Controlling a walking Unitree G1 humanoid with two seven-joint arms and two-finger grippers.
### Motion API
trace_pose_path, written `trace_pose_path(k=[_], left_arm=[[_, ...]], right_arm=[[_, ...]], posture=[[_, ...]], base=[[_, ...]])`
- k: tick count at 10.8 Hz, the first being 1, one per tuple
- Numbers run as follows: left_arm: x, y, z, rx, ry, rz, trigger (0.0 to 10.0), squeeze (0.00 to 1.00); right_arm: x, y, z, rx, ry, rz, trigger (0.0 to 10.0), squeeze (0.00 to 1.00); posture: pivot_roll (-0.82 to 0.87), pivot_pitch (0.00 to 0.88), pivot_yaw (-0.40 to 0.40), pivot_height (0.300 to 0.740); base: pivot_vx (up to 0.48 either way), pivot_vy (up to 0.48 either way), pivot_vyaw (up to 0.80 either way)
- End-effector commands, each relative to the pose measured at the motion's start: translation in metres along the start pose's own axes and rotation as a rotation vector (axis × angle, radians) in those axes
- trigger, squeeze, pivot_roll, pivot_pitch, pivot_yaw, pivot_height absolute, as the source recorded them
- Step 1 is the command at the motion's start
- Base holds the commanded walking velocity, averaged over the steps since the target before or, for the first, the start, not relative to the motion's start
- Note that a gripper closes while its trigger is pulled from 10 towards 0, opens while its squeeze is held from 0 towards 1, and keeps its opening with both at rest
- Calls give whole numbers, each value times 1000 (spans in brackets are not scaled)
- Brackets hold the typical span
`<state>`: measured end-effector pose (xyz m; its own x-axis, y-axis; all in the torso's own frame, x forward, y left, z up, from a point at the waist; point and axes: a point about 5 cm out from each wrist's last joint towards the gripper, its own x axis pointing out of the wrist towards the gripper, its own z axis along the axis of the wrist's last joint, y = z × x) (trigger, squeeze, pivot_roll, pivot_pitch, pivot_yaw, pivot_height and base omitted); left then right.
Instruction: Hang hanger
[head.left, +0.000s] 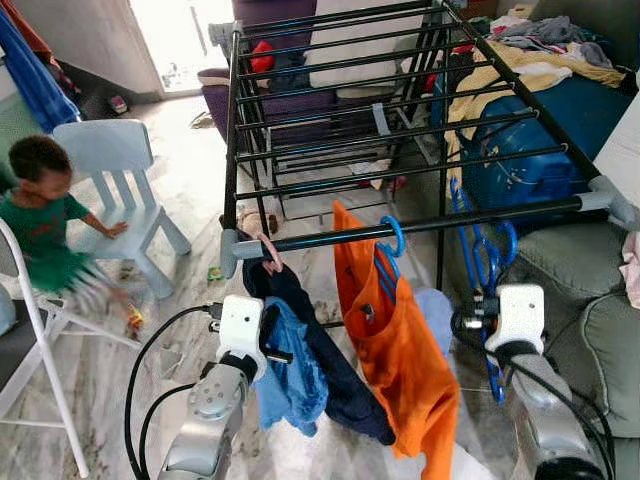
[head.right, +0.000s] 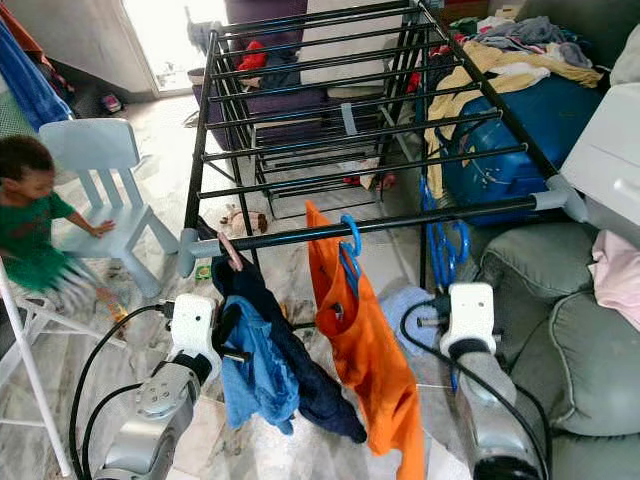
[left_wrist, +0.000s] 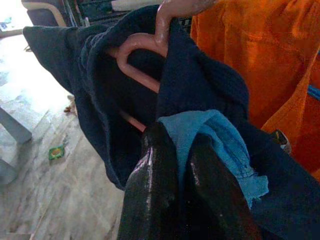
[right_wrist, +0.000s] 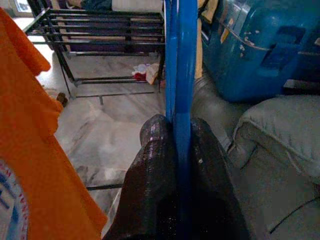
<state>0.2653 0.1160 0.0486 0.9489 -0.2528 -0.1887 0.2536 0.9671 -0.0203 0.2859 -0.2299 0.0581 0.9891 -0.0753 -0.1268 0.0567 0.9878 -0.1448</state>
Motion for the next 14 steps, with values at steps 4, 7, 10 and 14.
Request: trace_pose_path(k=[4,7,10,14], left_arm=[[0,5,0,23,-6,24,10000,0],[-1,6,-1,23,-4,33,10000,0],[-1,5,-1,23,-2,31,10000,0],[1,3,-1,22,-4,27,10000,0]], right_arm=[[7,10,8,-12,-10,47,10000,0],[8,12,7,-17,-5,58,10000,0],[7,12,6,-27,4,56,10000,0],[8,13,3,-21,28,58,10000,0]], posture=[[-119,0,100,740],[-117,0,97,740],[-117,0,99,740],[-122,0,97,740]], base=[[-267,0,0],[-301,0,0],[-303,0,0],[-307,0,0]])
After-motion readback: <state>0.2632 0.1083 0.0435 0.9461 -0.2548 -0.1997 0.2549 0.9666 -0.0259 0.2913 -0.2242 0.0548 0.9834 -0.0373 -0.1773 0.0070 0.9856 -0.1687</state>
